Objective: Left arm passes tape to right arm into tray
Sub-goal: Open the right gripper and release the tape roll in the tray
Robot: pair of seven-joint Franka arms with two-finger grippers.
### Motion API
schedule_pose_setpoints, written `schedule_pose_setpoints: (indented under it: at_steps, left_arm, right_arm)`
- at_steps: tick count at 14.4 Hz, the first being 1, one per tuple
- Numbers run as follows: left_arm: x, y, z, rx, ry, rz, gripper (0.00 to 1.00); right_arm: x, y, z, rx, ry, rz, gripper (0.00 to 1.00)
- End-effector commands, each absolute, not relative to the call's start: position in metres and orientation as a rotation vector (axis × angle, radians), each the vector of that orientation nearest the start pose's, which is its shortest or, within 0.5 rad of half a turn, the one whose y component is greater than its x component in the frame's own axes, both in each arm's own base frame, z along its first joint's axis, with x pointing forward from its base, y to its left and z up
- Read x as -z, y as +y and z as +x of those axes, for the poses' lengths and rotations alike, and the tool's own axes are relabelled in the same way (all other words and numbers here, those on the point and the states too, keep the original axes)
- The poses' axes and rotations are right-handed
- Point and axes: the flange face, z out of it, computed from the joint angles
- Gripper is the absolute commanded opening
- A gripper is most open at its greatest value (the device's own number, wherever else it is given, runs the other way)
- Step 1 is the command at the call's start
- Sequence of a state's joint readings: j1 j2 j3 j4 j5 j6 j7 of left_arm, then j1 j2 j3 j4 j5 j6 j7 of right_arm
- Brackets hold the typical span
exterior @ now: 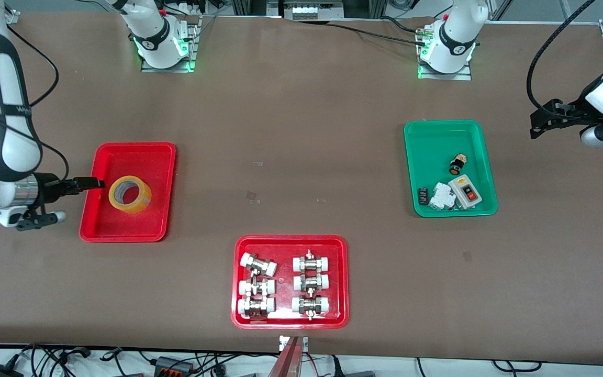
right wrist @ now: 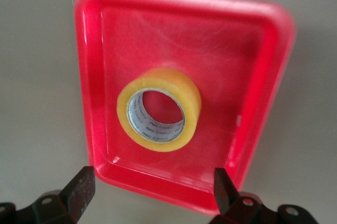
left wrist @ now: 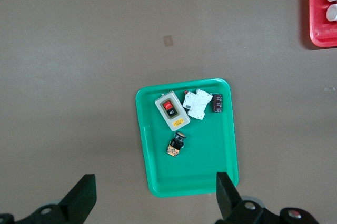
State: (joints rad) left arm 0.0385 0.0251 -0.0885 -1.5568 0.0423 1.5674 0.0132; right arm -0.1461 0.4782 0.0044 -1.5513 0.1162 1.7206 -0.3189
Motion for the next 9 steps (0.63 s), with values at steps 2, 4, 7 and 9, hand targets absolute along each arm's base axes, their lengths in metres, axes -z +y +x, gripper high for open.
schedule_pose_setpoints:
  at_steps: [2, 4, 7, 9]
  left_arm:
    - [-0.617, -0.021, 0.564, -0.027, 0.059, -3.176, 1.0]
    - [-0.615, -0.008, 0.566, -0.029, 0.041, -3.187, 1.0]
    - [-0.617, -0.008, 0.567, -0.023, 0.066, -3.185, 1.0]
    - [-0.621, -0.008, 0.563, -0.031, 0.064, -3.183, 1.0]
  right_arm:
    - [-0.455, -0.038, 0.648, -0.315, -0.096, -3.07, 1.0]
    - [-0.496, -0.018, 0.64, -0.291, 0.028, -3.086, 1.0]
    - [-0.544, -0.017, 0.64, -0.205, 0.02, -3.091, 1.0]
    - [-0.573, -0.03, 0.64, -0.138, 0.038, -3.096, 1.0]
